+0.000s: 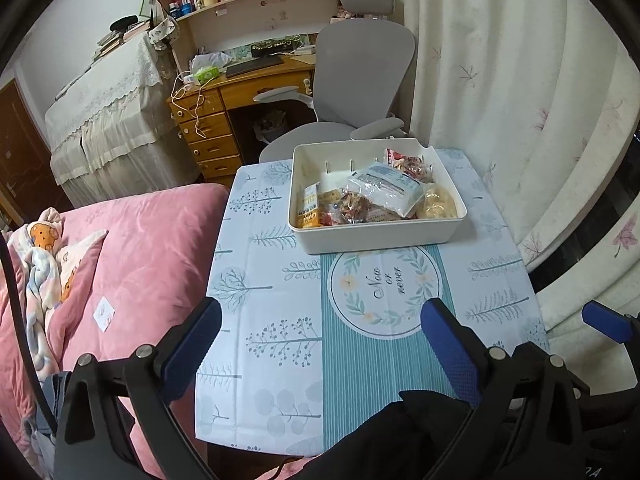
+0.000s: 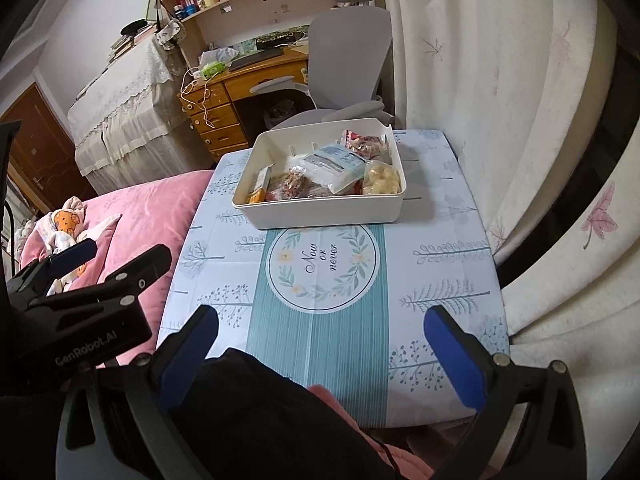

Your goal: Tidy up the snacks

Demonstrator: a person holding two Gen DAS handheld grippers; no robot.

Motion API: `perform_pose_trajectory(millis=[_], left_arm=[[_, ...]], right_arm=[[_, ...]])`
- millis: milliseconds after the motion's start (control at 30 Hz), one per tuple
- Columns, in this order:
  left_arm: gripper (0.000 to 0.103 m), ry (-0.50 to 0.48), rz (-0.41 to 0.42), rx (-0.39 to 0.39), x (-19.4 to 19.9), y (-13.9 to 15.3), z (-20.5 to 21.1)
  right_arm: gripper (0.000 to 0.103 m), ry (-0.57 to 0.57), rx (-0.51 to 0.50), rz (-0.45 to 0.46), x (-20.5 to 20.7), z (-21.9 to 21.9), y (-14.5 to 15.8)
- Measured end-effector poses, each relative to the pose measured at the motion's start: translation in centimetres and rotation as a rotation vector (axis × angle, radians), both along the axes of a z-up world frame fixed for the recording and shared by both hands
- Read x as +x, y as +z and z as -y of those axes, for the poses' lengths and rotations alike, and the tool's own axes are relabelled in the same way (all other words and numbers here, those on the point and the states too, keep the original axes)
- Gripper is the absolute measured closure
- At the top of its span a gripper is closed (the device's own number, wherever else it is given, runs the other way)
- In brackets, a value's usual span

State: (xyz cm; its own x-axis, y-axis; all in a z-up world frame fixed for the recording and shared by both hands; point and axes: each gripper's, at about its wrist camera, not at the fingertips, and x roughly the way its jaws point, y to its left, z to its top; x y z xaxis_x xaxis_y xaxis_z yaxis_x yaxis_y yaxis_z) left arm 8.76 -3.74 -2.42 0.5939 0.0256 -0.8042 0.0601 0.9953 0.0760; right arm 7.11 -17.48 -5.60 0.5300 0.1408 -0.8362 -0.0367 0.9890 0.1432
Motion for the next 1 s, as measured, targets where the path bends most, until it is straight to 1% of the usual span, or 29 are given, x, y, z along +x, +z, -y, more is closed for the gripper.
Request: perform_pose_trajectory(millis=[300,567,1000], left_arm=[[0.003,-0.002,-0.013,0.001,1.7,-0.4,0.1],[0.003,-0.006,-0.039,0.004,2.0,-0.6,0.2],[0.003,-0.003,-0.045,0.007,1.8,-1.1,0.0]], right_arm=[[0.0,-0.003,-0.002,-0.017,1.9,0.3,-0.4],[0.0,-0.008,0.001,-0.044,2.3,0.4,-0.6],[0.0,-0.009,0.003,-0.054,2.2,0.5,-0.9]])
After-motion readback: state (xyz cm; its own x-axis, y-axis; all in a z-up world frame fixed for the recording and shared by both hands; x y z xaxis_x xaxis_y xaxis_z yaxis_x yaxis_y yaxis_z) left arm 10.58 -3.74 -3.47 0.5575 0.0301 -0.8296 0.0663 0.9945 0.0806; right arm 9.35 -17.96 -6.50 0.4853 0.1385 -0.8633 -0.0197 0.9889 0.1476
